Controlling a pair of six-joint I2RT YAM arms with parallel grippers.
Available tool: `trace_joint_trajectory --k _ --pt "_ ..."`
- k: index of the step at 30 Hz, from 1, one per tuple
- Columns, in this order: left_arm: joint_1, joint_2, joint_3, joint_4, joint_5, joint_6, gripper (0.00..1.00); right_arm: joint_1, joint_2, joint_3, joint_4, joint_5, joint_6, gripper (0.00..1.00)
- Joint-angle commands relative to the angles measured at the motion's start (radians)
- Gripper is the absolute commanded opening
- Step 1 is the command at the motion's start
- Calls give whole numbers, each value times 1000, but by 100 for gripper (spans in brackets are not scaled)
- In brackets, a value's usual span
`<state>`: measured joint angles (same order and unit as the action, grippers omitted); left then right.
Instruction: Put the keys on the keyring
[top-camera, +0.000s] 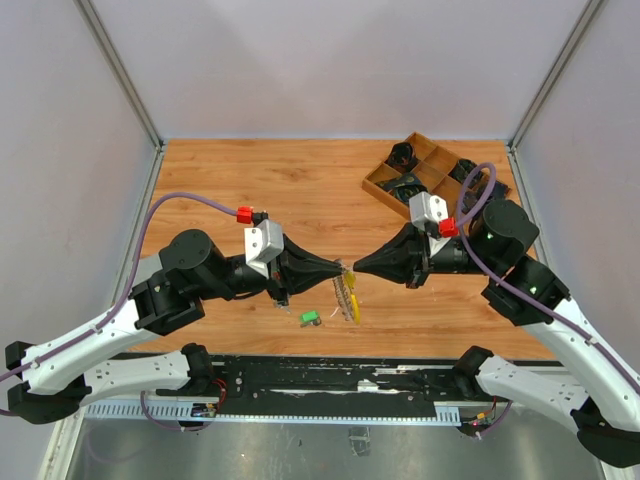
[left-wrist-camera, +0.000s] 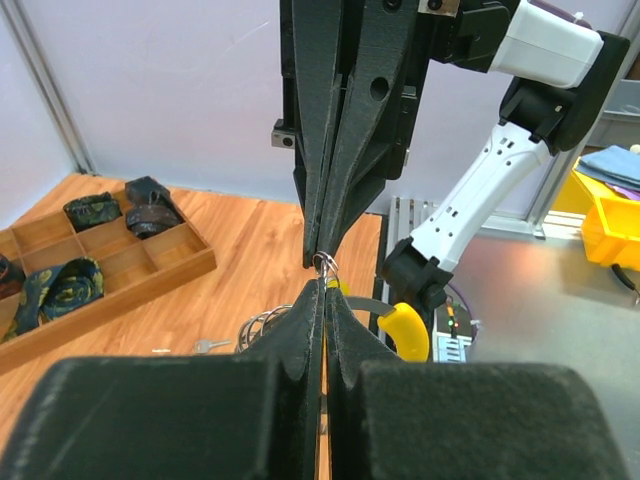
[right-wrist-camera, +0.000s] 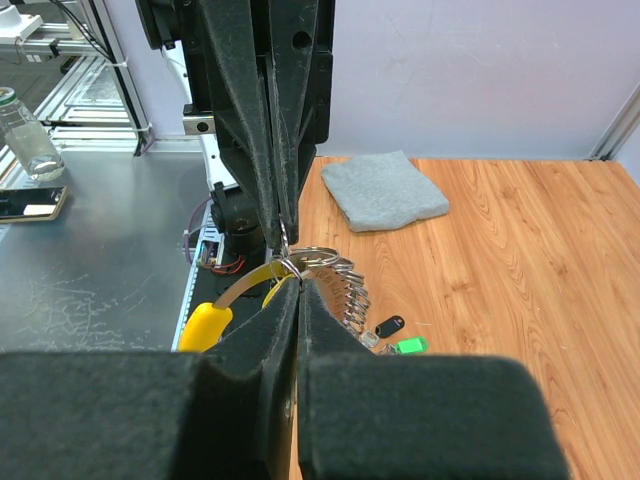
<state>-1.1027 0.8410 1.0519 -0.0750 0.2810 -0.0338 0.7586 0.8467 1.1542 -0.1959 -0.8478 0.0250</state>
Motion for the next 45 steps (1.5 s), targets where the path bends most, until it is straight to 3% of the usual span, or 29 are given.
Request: trace_joint_trajectory --k 1,4,8,10,17,21,31,45 --pt "-5 -16 20 44 -13 2 0 -3 -22 16 14 -18 9 1" --pt "-5 -15 22 46 -7 0 1 -3 -27 11 10 -19 4 4" --pt "-5 -12 29 48 12 0 1 -2 -39 -4 19 -19 -2 29" --pt "-6 -9 32 49 25 -2 1 -2 -41 -5 27 -25 1 37" --pt "-5 5 41 49 54 -2 0 -2 -26 -5 46 -38 19 42" --pt "-5 12 45 49 61 -2 0 -2 -8 -6 64 -64 42 41" --pt "-6 12 46 47 51 3 1 -1 -1 -7 46 -79 40 24" --pt "-5 5 49 41 34 12 1 -2 -8 0 13 -63 24 13"
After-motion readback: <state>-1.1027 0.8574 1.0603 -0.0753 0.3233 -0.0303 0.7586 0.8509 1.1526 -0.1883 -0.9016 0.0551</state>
